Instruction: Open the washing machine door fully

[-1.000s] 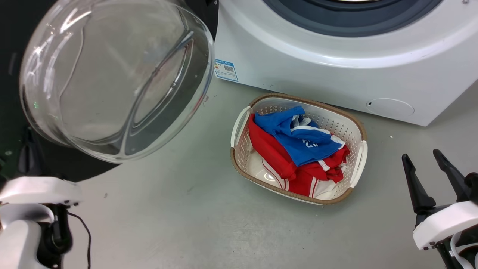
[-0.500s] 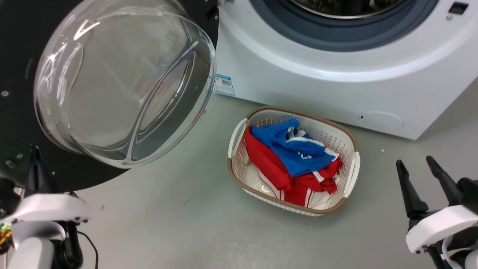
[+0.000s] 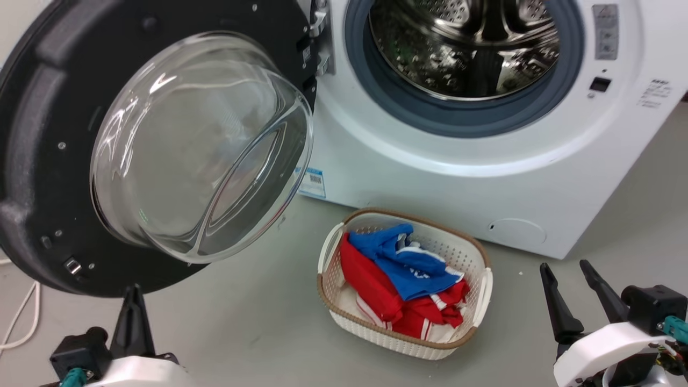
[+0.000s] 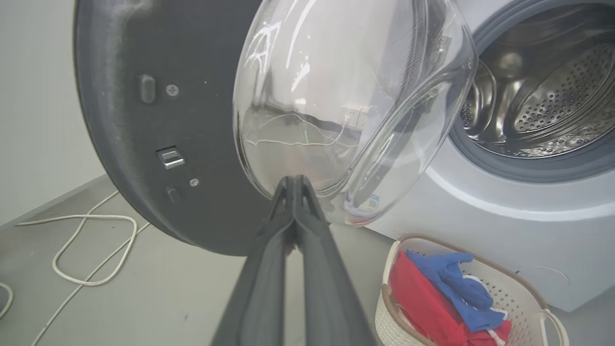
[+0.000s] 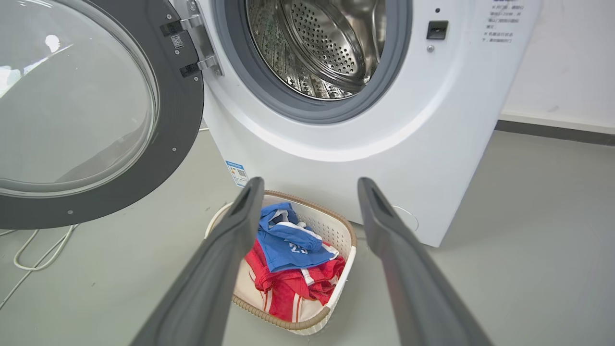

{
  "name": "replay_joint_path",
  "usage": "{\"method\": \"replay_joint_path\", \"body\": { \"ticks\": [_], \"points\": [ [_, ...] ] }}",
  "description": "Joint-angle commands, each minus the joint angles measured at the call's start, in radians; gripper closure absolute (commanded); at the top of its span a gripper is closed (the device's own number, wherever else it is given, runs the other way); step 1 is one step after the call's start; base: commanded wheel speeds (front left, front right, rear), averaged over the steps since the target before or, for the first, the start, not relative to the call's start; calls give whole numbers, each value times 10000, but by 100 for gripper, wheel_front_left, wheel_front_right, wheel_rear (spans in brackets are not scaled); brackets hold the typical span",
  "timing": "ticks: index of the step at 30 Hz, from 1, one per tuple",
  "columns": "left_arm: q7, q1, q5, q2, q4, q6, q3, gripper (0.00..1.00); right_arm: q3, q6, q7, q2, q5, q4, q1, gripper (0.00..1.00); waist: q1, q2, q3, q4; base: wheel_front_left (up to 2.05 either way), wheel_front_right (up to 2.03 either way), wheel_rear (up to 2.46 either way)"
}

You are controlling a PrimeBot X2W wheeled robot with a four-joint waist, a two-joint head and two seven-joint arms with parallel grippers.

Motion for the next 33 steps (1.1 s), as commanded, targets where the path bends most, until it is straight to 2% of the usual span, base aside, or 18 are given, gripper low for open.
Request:
{"method": "replay_joint_path", "body": {
  "ticks": [1, 2, 3, 4, 5, 6, 14, 25, 33],
  "points": [
    [68, 67, 159, -7, -151, -35, -209, 100, -50, 0, -77, 109, -109, 50, 155, 0, 1, 0, -375, -269, 0, 0, 0],
    [107, 83, 267, -19, -209, -18, -329, 100, -47, 0, -95, 152, -132, 90, 191, 0, 1, 0, -471, -344, 0, 0, 0],
    [172, 96, 340, -20, -275, -12, -466, 89, -61, 1, -94, 198, -153, 100, 233, 0, 1, 0, -540, -430, 0, 0, 0],
    [235, 81, 410, -17, -337, -9, -570, 57, -76, 0, -99, 239, -165, 110, 246, 0, 1, 0, -593, -522, 0, 0, 0],
    [324, 55, 474, -8, -377, -38, -692, 20, -72, 0, -93, 266, -193, 135, 265, 0, 1, 0, -649, -616, 0, 0, 0],
    [380, 23, 496, -13, -425, -52, -762, 0, -65, 1, -82, 284, -203, 137, 269, 0, 1, 0, -684, -727, 0, 0, 0],
    [638, -316, 919, -35, -490, -104, -1413, 0, -32, 1, -132, 363, -300, 87, 260, 0, 1, 0, -877, -1652, 0, 0, 0],
    [635, -762, 1220, 66, 109, -187, -1765, 0, 220, 1, -64, 211, -459, -82, 160, 0, 1, 0, -926, -3035, 0, 0, 0],
    [556, -910, 1227, 134, 557, -20, -1674, 0, 316, 1, 5, 46, -418, -336, 137, 0, 1, 0, -777, -3967, 0, 0, 0]
  ]
}}
